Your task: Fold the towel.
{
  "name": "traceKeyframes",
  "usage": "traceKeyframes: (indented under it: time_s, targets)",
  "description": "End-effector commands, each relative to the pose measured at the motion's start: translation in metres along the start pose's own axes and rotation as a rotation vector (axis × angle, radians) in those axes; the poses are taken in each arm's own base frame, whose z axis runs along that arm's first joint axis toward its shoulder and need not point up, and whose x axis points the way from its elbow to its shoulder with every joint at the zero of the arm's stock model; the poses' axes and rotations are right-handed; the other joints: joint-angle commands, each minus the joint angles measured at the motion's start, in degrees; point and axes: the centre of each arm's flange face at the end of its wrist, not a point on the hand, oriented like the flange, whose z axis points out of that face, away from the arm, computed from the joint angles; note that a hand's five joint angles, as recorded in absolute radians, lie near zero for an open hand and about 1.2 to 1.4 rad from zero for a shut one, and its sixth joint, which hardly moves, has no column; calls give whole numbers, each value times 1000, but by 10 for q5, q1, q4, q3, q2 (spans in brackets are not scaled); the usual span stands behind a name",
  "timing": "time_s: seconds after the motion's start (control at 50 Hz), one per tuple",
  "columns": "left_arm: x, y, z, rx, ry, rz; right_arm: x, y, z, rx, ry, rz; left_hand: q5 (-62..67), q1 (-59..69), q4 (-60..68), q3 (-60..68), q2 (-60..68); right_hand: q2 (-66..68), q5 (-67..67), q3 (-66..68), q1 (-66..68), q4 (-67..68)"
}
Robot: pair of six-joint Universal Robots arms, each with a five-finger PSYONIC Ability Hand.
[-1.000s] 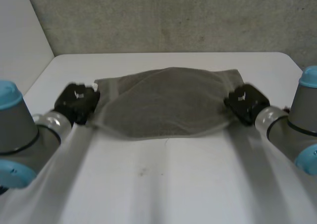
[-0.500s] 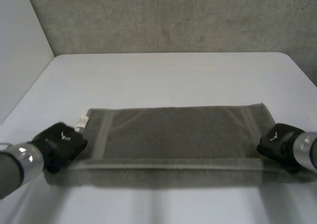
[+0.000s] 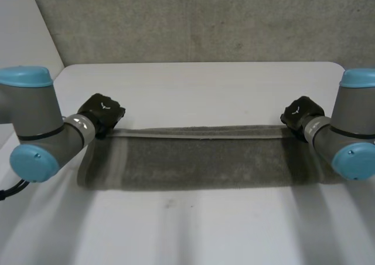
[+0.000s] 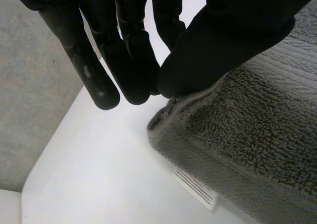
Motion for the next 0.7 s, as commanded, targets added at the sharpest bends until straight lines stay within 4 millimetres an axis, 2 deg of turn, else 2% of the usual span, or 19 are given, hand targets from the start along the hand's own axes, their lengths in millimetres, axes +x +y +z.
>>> traceKeyframes:
  time_s: [0.02,0.14,0.16,0.18,0.2,0.22,0.24,0.26,0.28,0.3,0.36,0.42,0.46,0.48,0.52,0.56,0.58,0.62,0.7]
  targets:
    - [-2,-6,18,32,-29,15,-5,1,20,18,26,-10,103,112,102,103,102,122,126,118,248,115]
    - [-2,-4,31,40,-35,15,1,-1,29,27,59,-5,103,112,102,103,102,122,126,118,248,115]
    - [-1,-4,32,40,-33,16,3,-1,31,31,70,-3,103,112,102,103,102,-54,-50,-58,72,-61]
    - [-1,-4,32,40,-33,16,3,-1,31,31,71,-3,103,112,102,103,102,-56,-51,-60,71,-63]
    - [1,-4,32,41,-30,15,5,-3,32,39,90,0,-10,-2,-11,-10,-11,-364,-360,-368,-238,-371]
    - [2,-4,31,40,-29,15,10,-5,34,53,131,12,-311,-302,-312,-311,-312,-578,-574,-582,-452,-585]
    - [2,-4,31,40,-29,15,10,-5,34,53,131,12,-314,-305,-315,-314,-315,-578,-574,-582,-452,-585]
    - [2,-7,30,45,-30,16,17,-9,35,68,178,32,-597,-588,-598,-597,-598,-578,-574,-582,-452,-585]
    - [0,-10,28,48,-39,16,28,-14,32,91,229,57,-597,-588,-598,-597,-598,-578,-574,-582,-452,-585]
    - [0,-10,28,48,-40,16,28,-14,32,91,229,57,-597,-588,-598,-597,-598,-578,-574,-582,-452,-585]
    - [-12,-25,17,69,-80,-5,58,-29,14,159,314,186,-597,-588,-598,-597,-598,-578,-574,-582,-452,-585]
    - [-20,-35,9,90,-100,-33,66,-33,6,184,325,240,-597,-588,-598,-597,-598,-578,-574,-582,-452,-585]
    - [-33,-53,-13,140,-127,-128,80,-43,-16,236,336,339,-597,-588,-598,-597,-598,-578,-574,-582,-452,-585]
    - [-33,-53,-13,140,-127,-129,80,-43,-16,236,336,340,-597,-588,-598,-597,-598,-578,-574,-582,-452,-585]
    - [-38,-61,-23,166,-137,-175,85,-51,-35,276,314,408,-595,-586,-596,-595,-596,-578,-574,-582,-452,-585]
    - [-43,-70,-41,207,-140,-270,85,-52,-43,290,297,426,-597,-588,-597,-597,-598,-578,-574,-582,-452,-585]
    - [-43,-70,-42,207,-140,-270,85,-52,-43,290,297,427,-597,-588,-598,-597,-598,-578,-574,-582,-452,-585]
    - [-42,-73,-54,236,-142,-353,78,-41,-55,254,240,447,-597,-588,-598,-597,-598,-578,-574,-582,-452,-585]
    - [-35,-67,-61,256,-138,-410,69,-19,-65,163,174,481,-597,-588,-598,-597,-598,-578,-574,-582,-452,-585]
